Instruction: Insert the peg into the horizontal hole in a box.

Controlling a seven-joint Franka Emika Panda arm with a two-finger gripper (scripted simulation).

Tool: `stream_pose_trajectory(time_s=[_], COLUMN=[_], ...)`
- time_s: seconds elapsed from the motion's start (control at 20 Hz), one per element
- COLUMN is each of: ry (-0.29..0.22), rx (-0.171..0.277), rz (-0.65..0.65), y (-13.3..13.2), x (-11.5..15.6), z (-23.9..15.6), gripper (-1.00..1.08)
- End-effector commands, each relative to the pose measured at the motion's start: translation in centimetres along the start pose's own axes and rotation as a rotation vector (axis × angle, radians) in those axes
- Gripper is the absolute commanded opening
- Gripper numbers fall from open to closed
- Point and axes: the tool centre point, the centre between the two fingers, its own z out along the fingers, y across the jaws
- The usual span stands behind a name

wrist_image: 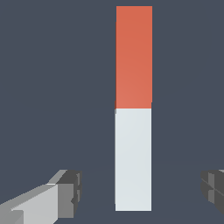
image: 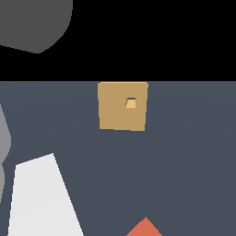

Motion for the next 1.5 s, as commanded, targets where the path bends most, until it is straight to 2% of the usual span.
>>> stream_pose_trajectory(time_s=[0.0,0.45,0.7,0.75,1.3,1.45], ry=[0.000,0.002,0.002,0.002,0.002,0.002], rx=[0.000,0.000,0.000,0.000,0.000,0.000], rz=[0.000,0.006,0.006,0.006,0.005,-0.019], y=[0.0,-0.2,-0.1,-0.1,-0.1,-0.3], x=[0.0,-0.1,-0.1,-0.1,0.0,0.9], z=[0.3,4.3,5.0,5.0,5.0,4.7], gripper=[1.00,1.00,1.00,-1.00,-1.00,-1.00])
